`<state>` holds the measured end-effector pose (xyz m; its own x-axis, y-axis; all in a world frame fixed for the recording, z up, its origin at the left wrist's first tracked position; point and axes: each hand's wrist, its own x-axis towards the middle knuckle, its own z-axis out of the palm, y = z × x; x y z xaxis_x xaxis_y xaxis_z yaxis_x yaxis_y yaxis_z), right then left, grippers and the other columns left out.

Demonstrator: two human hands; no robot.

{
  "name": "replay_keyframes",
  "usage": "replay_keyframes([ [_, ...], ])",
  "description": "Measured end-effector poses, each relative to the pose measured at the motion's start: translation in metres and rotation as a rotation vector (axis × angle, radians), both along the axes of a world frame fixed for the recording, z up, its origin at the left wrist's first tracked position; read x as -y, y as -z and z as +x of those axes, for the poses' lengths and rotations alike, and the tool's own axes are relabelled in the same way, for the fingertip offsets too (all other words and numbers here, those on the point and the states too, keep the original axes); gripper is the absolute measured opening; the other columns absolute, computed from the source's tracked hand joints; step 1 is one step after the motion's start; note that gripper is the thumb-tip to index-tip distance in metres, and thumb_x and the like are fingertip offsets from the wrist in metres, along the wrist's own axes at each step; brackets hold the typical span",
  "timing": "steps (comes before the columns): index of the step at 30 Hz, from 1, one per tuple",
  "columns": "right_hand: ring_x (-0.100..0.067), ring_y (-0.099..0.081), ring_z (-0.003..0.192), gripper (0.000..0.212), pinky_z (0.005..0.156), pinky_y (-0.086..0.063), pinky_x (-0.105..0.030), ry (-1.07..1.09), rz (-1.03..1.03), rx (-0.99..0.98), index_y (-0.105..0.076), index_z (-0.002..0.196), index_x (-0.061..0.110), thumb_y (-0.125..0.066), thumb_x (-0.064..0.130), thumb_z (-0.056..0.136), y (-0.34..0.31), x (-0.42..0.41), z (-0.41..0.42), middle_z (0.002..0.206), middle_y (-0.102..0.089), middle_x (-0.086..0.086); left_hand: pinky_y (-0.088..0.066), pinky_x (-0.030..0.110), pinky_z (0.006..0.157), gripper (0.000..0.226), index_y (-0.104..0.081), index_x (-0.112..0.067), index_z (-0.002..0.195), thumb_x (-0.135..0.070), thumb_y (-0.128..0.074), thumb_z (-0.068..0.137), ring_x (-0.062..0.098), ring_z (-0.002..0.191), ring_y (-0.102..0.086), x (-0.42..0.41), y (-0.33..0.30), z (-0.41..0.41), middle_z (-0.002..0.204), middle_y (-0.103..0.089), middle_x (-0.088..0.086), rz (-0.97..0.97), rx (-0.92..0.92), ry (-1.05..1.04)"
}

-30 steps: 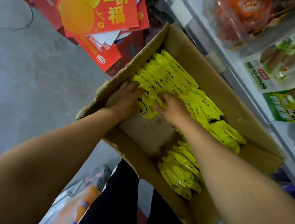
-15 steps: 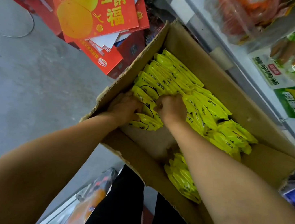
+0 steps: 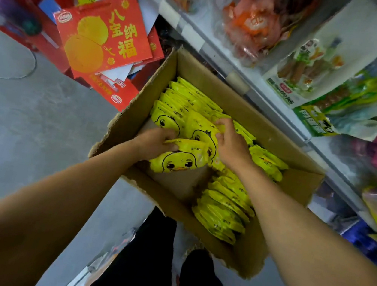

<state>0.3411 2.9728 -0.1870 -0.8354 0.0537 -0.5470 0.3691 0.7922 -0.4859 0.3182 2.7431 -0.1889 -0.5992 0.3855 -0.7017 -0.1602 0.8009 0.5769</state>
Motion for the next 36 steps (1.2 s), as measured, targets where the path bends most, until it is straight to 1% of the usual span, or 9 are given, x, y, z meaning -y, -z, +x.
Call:
replay_keyframes([
  [5, -0.019, -0.048, 0.051, 0.037, 0.059, -0.045, -0.036, 0.009, -0.065, -0.153, -0.056, 0.121, 0.043, -0.04, 0.016, 0.101, -0.051, -0.057, 0.033, 0.063, -0.058, -0.005, -0.044, 0.033, 0.072, 0.026, -0.056, -0.016, 0.092, -0.042, -0.058, 0.093, 0.024, 0.084, -0.058, -0.041, -0.045, 0.036, 0.089, -0.061, 0.007, 0.067, -0.034, -0.132],
  [9, -0.004, -0.047, 0.049, 0.029, 0.048, -0.033, -0.019, 0.128, -0.112, -0.268, -0.067, 0.11, 0.031, -0.045, 0.016, 0.1, -0.101, -0.116, 0.086, 0.068, -0.06, 0.009, -0.045, 0.045, 0.102, 0.078, -0.06, -0.017, 0.116, -0.076, -0.069, 0.065, 0.015, 0.111, -0.059, -0.09, -0.089, 0.081, 0.119, -0.065, 0.001, 0.229, 0.117, -0.222],
  [12, -0.009, -0.064, 0.091, 0.013, 0.076, -0.045, -0.025, 0.275, -0.201, -0.381, -0.067, 0.105, 0.033, -0.064, 0.03, 0.093, -0.143, -0.16, 0.143, 0.103, -0.07, 0.01, -0.042, 0.032, 0.102, 0.066, -0.052, -0.026, 0.124, -0.052, -0.08, 0.07, 0.011, 0.111, -0.057, -0.146, -0.141, 0.123, 0.116, -0.062, -0.008, 0.274, 0.166, -0.159],
  [15, -0.011, -0.062, 0.099, 0.03, 0.09, -0.048, -0.03, 0.334, -0.255, -0.524, -0.065, 0.11, 0.031, -0.076, 0.023, 0.083, -0.194, -0.211, 0.206, 0.112, -0.069, 0.002, -0.053, 0.026, 0.09, 0.034, -0.06, -0.023, 0.104, -0.026, -0.08, 0.077, 0.004, 0.095, -0.068, -0.207, -0.189, 0.168, 0.096, -0.073, -0.014, 0.365, 0.149, -0.048],
  [17, -0.009, -0.062, 0.104, 0.046, 0.096, -0.048, -0.029, 0.378, -0.316, -0.636, -0.061, 0.119, 0.028, -0.078, 0.011, 0.079, -0.236, -0.246, 0.251, 0.116, -0.066, 0.005, -0.055, 0.037, 0.089, 0.029, -0.067, -0.02, 0.104, -0.02, -0.079, 0.078, 0.013, 0.093, -0.071, -0.249, -0.216, 0.197, 0.099, -0.075, -0.004, 0.408, 0.106, 0.036],
  [22, -0.001, -0.069, 0.085, 0.06, 0.072, -0.054, -0.02, 0.573, -0.357, -0.851, -0.056, 0.128, 0.029, -0.076, 0.002, 0.079, -0.331, -0.331, 0.358, 0.105, -0.071, 0.005, -0.055, 0.044, 0.091, 0.042, -0.071, -0.017, 0.108, -0.03, -0.084, 0.07, 0.024, 0.098, -0.071, -0.354, -0.301, 0.258, 0.104, -0.074, 0.004, 0.468, -0.051, 0.26],
  [26, 0.013, -0.064, 0.087, 0.054, 0.076, -0.051, -0.011, 0.704, -0.271, -1.031, -0.056, 0.125, 0.027, -0.078, 0.006, 0.08, -0.397, -0.392, 0.425, 0.111, -0.067, 0.011, -0.056, 0.048, 0.087, 0.042, -0.071, -0.01, 0.105, -0.026, -0.085, 0.069, 0.027, 0.093, -0.071, -0.429, -0.358, 0.294, 0.1, -0.075, 0.008, 0.51, -0.165, 0.4],
  [31, 0.003, -0.068, 0.075, 0.028, 0.066, -0.052, -0.015, 0.867, -0.243, -1.158, -0.067, 0.108, 0.014, -0.076, 0.008, 0.082, -0.455, -0.458, 0.483, 0.094, -0.073, 0.005, -0.055, 0.045, 0.087, 0.04, -0.072, -0.017, 0.098, -0.04, -0.084, 0.068, 0.017, 0.087, -0.072, -0.516, -0.42, 0.324, 0.093, -0.076, -0.002, 0.524, -0.383, 0.593],
  [36, -0.008, -0.072, 0.074, 0.028, 0.063, -0.057, -0.025, 0.99, -0.298, -1.233, -0.066, 0.108, 0.014, -0.074, 0.005, 0.083, -0.489, -0.519, 0.516, 0.087, -0.075, 0.008, -0.053, 0.036, 0.092, 0.052, -0.07, -0.013, 0.107, -0.036, -0.088, 0.065, 0.018, 0.102, -0.068, -0.599, -0.464, 0.338, 0.107, -0.073, 0.001, 0.575, -0.365, 0.643],
])
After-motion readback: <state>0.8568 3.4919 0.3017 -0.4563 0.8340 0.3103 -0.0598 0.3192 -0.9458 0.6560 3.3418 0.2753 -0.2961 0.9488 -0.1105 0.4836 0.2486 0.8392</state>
